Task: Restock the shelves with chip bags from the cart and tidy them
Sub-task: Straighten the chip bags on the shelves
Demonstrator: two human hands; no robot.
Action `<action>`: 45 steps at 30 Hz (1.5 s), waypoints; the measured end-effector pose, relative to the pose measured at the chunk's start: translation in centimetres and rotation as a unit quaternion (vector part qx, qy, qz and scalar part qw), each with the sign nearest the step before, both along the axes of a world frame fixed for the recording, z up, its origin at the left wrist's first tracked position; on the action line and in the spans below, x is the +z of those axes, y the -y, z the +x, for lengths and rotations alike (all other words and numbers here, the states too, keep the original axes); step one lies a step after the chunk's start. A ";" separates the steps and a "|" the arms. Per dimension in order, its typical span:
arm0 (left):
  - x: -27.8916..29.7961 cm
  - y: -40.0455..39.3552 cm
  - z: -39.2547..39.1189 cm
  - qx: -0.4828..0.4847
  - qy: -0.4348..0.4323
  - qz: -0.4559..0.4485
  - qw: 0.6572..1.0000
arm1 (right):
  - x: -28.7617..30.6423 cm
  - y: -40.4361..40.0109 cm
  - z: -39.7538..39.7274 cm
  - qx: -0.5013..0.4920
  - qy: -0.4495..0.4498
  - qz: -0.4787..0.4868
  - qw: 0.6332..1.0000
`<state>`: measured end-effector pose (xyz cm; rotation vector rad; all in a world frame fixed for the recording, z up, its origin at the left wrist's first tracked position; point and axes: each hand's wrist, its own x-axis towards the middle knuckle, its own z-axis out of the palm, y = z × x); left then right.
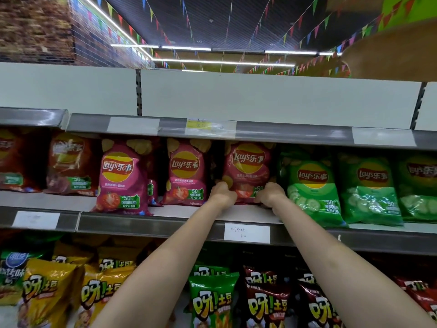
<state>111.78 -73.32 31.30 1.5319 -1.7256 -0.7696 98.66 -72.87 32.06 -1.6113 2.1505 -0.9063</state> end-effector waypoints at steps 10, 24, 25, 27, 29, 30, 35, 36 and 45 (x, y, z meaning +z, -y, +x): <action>1.5 -1.3 -0.3 -0.010 0.007 -0.057 0.998 | 2.5 -1.7 0.3 -0.014 -0.102 -0.034 0.994; 1.6 -2.5 -8.1 -0.144 -0.029 -0.062 0.987 | 3.5 -7.3 -6.8 -0.060 -0.123 -0.158 0.978; 1.6 -2.4 -8.7 -0.146 -0.015 -0.047 0.988 | 3.6 -7.7 -7.8 -0.060 -0.122 -0.153 0.979; 1.6 -2.4 -9.7 -0.153 0.008 -0.020 0.988 | 3.6 -8.5 -9.8 -0.060 -0.114 -0.143 0.981; 1.9 -2.9 -10.4 -0.157 0.008 0.002 0.987 | 3.5 -9.1 -11.4 -0.051 -0.118 -0.123 0.984; 2.0 -3.1 -10.7 -0.151 0.008 0.006 0.988 | 3.4 -9.2 -12.2 -0.041 -0.120 -0.107 0.986; 2.4 -4.2 -11.6 -0.114 0.004 0.035 0.993 | 2.2 -9.7 -14.1 0.047 -0.078 -0.013 0.996; 2.4 -4.5 -11.7 -0.106 -0.008 0.052 0.993 | 1.9 -9.6 -14.2 0.059 -0.053 -0.005 0.997; 1.6 -5.8 -12.8 -0.035 -0.056 0.036 0.997 | 0.3 -8.3 -15.4 0.104 0.119 -0.037 0.987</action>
